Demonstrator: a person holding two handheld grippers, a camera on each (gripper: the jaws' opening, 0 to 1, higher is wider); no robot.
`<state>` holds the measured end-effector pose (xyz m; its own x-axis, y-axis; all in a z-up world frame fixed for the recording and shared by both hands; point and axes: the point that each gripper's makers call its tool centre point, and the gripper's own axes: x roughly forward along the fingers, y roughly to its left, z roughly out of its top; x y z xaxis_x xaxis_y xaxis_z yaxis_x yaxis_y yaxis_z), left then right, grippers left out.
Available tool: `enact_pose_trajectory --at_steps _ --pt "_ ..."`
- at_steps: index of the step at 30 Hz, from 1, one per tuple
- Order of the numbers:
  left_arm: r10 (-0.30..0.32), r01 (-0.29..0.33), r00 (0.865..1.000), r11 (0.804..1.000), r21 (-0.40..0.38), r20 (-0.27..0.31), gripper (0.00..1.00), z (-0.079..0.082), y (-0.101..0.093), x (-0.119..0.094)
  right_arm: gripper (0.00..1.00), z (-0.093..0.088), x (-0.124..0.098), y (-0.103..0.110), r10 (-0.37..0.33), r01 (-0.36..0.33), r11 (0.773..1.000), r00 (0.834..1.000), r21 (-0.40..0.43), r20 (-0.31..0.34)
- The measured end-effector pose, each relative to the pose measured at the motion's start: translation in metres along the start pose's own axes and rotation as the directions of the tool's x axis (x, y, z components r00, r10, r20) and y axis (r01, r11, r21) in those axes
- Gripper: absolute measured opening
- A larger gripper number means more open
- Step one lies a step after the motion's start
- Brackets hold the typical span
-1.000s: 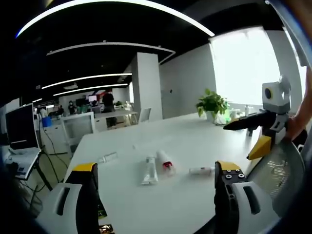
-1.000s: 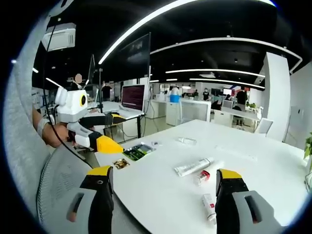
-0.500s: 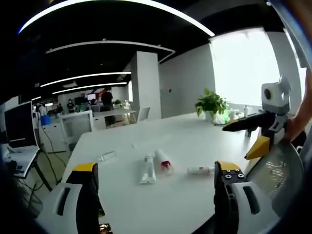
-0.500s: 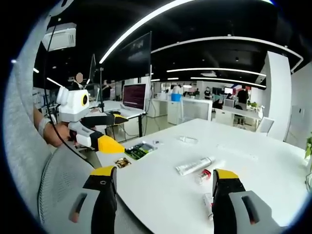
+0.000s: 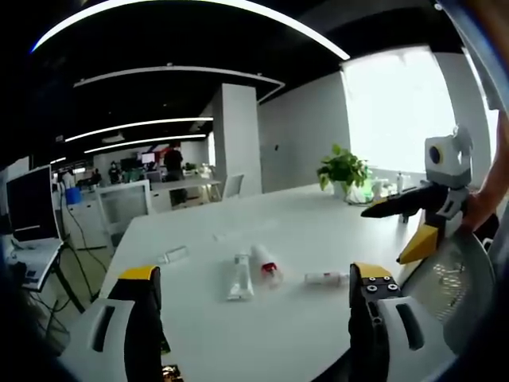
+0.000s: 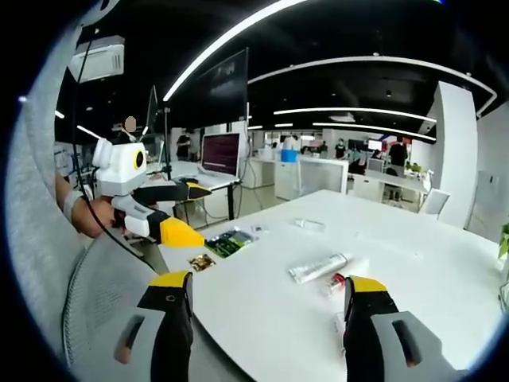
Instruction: Arrange the skincare products in the storage area until every visible bottle or jar stands upright without overlapping.
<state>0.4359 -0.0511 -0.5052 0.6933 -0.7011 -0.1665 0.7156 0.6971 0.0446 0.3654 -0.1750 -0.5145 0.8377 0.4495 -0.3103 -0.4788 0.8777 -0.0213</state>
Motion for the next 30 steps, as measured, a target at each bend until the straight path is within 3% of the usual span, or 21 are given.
enact_pose_trajectory --at_steps 8,14,22,25,28,29,30 --pt "-0.004 0.004 1.0 1.0 0.013 -0.007 0.95 -0.001 -0.002 0.0 0.76 0.0 0.0 -0.003 -0.005 0.005 1.0 1.0 0.01 -0.004" --pt "0.005 -0.005 1.0 1.0 0.022 -0.009 0.95 -0.001 0.0 0.0 0.79 0.009 -0.002 -0.021 -0.018 0.017 0.997 1.0 0.072 0.015" --pt "0.013 -0.012 1.0 0.999 0.053 -0.018 0.92 -0.003 0.001 -0.001 0.8 0.037 0.018 -0.05 -0.018 0.018 1.0 1.0 -0.018 0.024" --pt "0.003 -0.002 1.0 0.998 0.066 -0.026 0.9 -0.005 -0.002 -0.001 0.79 0.041 0.028 -0.06 -0.011 0.011 0.999 1.0 -0.048 -0.01" --pt "0.001 0.002 1.0 0.994 0.112 -0.027 0.89 -0.005 -0.007 -0.001 0.72 0.02 0.039 -0.075 -0.009 0.004 1.0 0.987 -0.03 -0.162" --pt "-0.001 0.004 1.0 0.994 0.113 -0.028 0.89 -0.005 -0.007 0.0 0.71 0.02 0.043 -0.08 -0.015 0.009 0.999 0.985 -0.034 -0.175" --pt "-0.002 0.007 0.999 0.994 0.107 -0.042 0.89 -0.008 -0.007 0.002 0.72 0.025 0.046 -0.082 -0.017 0.011 0.999 0.989 -0.041 -0.148"
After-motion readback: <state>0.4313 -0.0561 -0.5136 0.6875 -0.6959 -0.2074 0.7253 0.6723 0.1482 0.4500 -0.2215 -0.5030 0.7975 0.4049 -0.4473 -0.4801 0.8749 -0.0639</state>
